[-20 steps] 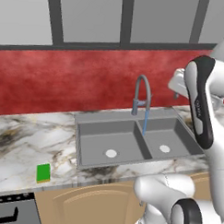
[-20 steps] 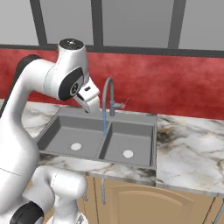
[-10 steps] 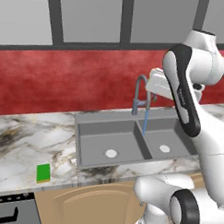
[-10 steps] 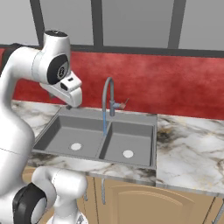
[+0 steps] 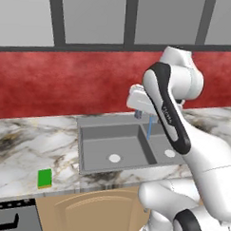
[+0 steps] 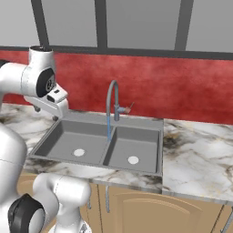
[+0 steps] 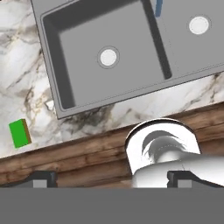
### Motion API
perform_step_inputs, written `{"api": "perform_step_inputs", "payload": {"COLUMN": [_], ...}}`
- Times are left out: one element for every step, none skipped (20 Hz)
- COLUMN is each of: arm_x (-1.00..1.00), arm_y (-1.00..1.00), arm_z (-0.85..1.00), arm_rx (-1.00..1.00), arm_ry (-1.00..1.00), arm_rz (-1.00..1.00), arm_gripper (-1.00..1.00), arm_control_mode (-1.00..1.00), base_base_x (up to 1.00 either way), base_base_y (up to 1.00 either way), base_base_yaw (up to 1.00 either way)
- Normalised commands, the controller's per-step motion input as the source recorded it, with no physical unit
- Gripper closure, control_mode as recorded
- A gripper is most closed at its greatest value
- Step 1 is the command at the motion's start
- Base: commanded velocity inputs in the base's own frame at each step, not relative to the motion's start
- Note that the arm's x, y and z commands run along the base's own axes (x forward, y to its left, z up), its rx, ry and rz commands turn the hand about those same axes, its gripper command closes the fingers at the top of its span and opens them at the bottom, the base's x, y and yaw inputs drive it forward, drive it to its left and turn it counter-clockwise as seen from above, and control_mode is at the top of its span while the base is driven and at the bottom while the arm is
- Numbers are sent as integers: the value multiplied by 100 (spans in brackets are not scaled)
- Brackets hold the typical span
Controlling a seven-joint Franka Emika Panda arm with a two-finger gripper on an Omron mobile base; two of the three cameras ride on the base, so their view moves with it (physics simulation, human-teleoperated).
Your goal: Soak the sponge with water for a few seconds and then drop it inside the sink.
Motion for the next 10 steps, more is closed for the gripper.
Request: {"api": "perform_step_inputs", "payload": {"arm_x": [0,0,0,0,0,0,0,1,5,1], "arm_y": [39,37,38,39,39,39,39,36,35,39], "arm_z": [-22,-20,-16,-15,-14,-15,-16,-16,-16,-18], "arm_rx": [0,0,0,0,0,0,0,0,0,0], "arm_ry": [4,5,6,6,5,4,4,4,2,2], "arm_rz": [8,8,7,6,5,5,5,5,5,4], "arm_gripper": [-100,-100,-100,-100,-100,-100,-100,-100,-100,-100], "arm_control_mode": [-100,-100,-100,-100,-100,-100,-100,-100,-100,-100], "base_base_x": [0,0,0,0,0,0,0,0,0,0], "base_base_y": [0,0,0,0,0,0,0,0,0,0], "base_base_yaw": [0,0,0,0,0,0,0,0,0,0]}}
